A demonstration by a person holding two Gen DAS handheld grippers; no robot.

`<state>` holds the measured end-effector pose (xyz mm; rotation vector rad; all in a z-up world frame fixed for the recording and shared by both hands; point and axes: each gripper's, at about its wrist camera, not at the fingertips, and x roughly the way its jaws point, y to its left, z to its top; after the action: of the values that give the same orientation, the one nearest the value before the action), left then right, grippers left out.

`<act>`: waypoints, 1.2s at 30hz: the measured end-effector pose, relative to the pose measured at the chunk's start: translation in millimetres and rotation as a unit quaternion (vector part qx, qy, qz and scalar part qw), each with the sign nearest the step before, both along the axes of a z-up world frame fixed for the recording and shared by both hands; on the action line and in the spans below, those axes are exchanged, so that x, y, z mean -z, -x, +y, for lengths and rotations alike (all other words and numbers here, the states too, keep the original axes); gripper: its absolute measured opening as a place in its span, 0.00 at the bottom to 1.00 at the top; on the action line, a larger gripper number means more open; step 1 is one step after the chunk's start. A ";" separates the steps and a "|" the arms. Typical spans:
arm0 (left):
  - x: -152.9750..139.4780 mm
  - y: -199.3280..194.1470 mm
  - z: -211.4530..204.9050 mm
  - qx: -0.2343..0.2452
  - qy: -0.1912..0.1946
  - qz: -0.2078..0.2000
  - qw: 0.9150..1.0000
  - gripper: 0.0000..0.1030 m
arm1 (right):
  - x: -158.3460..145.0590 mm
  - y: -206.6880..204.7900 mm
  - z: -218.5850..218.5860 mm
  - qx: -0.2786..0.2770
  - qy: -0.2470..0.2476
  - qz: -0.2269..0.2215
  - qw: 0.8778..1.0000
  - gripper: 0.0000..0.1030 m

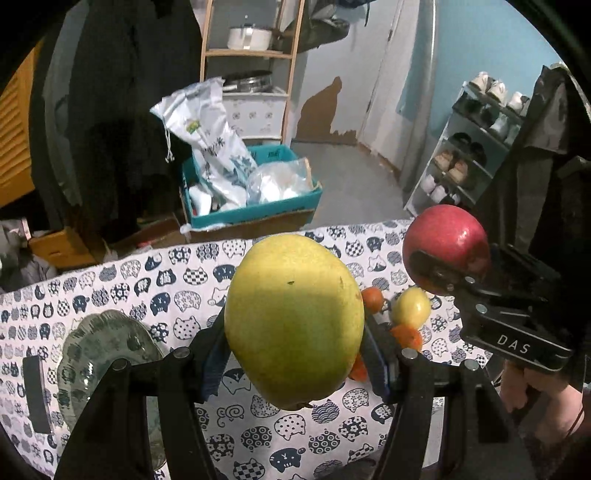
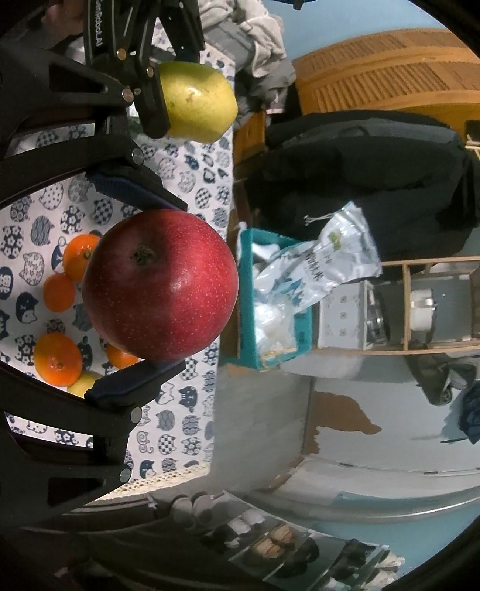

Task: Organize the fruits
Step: 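Carry the pear and apple in both tools over the glass bowl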

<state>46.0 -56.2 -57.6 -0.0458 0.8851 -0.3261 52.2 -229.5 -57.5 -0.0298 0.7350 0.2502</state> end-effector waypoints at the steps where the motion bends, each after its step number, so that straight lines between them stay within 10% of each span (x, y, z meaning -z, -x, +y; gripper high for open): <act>1: -3.3 2.3 1.4 0.000 0.003 -0.003 1.000 0.63 | -4.5 2.0 1.3 -0.002 -0.001 -0.005 1.000 0.73; 36: -25.4 30.4 84.1 -0.060 0.025 -0.030 0.997 0.63 | -34.9 7.4 78.7 -0.084 -0.024 -0.024 0.996 0.73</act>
<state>15.6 27.9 -32.2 -0.1341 0.8109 -0.2350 44.8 -150.8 -22.5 -0.0512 0.6783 0.4268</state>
